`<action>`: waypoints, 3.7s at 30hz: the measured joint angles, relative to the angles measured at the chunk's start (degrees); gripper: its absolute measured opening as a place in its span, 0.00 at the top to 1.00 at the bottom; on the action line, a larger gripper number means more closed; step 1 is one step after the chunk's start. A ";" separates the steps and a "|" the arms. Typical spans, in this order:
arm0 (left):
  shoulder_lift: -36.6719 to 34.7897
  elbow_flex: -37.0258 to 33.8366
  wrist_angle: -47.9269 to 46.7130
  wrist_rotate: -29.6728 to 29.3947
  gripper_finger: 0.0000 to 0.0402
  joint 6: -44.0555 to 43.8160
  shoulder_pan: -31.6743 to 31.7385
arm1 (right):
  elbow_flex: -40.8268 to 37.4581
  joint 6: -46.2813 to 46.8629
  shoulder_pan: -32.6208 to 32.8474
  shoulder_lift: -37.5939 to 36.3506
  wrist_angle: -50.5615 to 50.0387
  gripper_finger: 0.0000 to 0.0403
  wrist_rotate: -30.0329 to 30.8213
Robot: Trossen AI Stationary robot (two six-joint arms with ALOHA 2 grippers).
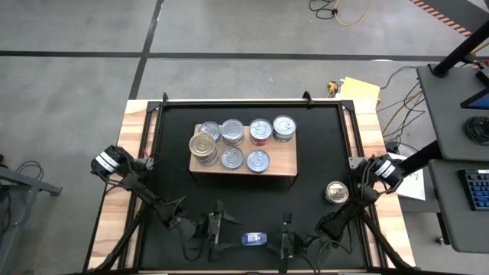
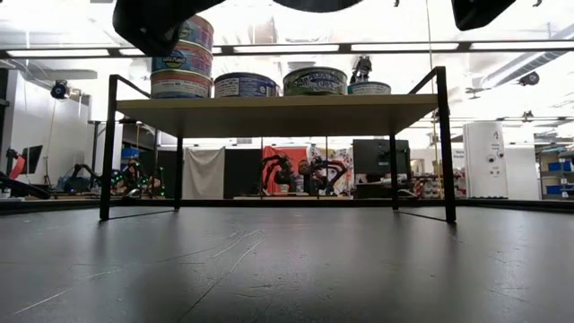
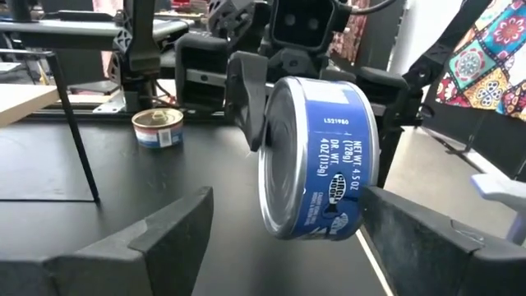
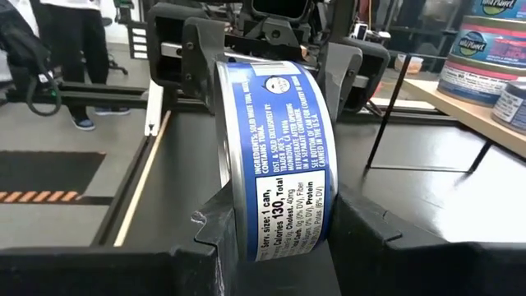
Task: Stack canned seafood by type on shelf
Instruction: Stack the dark blue tuna can on the dark blue tuna can
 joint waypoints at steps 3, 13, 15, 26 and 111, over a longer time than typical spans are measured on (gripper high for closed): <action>0.00 -0.27 -0.29 -0.13 0.26 0.12 -0.08 | 0.00 0.35 0.00 -0.06 -1.58 0.67 0.46; 0.02 -0.39 -0.32 5.21 0.26 -0.05 -0.59 | 0.35 0.28 -0.68 -0.29 -2.15 0.67 1.26; 0.02 -0.39 0.40 3.70 0.26 -0.09 -0.12 | 0.69 0.31 -1.09 -0.31 -1.95 0.67 0.78; 0.02 -0.37 0.90 2.35 0.30 3.19 1.48 | 1.88 2.75 -3.34 -0.31 -2.14 0.67 -3.99; -5.03 -2.07 18.90 16.63 0.23 -34.74 4.22 | 22.73 -84.06 1.27 1.13 -12.63 0.69 15.92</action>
